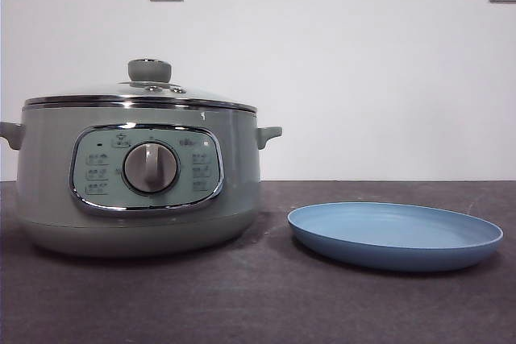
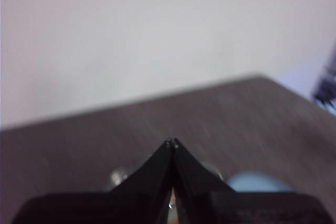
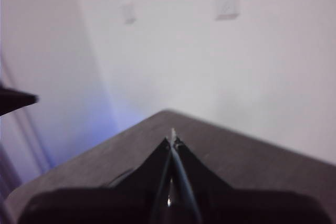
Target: Take the potato out from the steamer,put the potato on the plate,close the lid
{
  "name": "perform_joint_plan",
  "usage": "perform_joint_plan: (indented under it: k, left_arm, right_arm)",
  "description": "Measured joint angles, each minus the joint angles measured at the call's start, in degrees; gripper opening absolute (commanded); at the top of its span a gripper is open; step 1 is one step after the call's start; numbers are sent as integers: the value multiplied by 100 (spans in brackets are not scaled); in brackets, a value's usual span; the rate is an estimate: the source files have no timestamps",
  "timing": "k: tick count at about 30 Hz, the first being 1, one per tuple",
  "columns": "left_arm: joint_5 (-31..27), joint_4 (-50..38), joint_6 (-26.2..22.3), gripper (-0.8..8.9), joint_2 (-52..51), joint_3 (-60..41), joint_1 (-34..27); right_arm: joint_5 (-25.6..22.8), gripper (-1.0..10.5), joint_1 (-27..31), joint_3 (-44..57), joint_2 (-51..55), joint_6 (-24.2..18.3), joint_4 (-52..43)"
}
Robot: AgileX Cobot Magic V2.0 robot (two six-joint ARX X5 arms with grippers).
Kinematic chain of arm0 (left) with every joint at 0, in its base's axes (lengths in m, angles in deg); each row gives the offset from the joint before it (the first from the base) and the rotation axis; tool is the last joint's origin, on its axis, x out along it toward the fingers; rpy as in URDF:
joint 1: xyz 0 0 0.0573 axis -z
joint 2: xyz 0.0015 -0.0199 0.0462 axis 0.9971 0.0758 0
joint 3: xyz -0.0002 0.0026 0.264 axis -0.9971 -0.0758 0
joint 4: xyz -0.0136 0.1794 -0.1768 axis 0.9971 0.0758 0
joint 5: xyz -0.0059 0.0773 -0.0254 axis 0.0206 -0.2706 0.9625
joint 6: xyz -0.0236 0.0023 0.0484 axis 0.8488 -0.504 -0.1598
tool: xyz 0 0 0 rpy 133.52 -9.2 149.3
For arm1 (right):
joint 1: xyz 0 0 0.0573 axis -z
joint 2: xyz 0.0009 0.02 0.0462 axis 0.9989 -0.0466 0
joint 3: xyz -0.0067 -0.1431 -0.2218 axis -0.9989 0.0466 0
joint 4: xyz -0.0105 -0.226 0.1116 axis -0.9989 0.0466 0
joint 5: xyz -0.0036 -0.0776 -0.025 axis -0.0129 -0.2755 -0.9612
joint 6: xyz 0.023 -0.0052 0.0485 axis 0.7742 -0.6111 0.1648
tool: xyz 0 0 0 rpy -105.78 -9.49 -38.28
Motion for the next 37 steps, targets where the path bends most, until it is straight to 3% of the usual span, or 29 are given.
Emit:
perform_joint_plan:
  k: [5,7,11,13,16,23,31,37]
  left_arm:
    - [166,955,-264,1,951,584,0]
    - [166,1016,-297,22,1189,586,0]
    - [166,1010,-337,389,1456,586,0]
    - [164,994,-337,444,1534,590,15]
    - [164,898,-337,442,1661,590,107]
    - [105,710,-337,441,2100,601,540]
    - [-728,664,-339,441,2887,612,1069]
    - [-979,654,-339,441,3523,612,1213]
  right_arm:
    - [-2,3,-385,-852,-796,-750,1224]
    - [-11,61,-459,-951,-953,-986,1504]
    - [-337,521,-476,-957,-1165,-1200,1797]
    - [-586,685,-520,-957,-1241,-1233,1856]
    - [-885,692,-623,-957,-1296,-1259,1880]
    - [-916,691,-660,-957,-1290,-1300,1880]
    - [-925,690,-660,-957,-1290,-1311,1882]
    - [-927,689,-660,-957,-1290,-1311,1882]
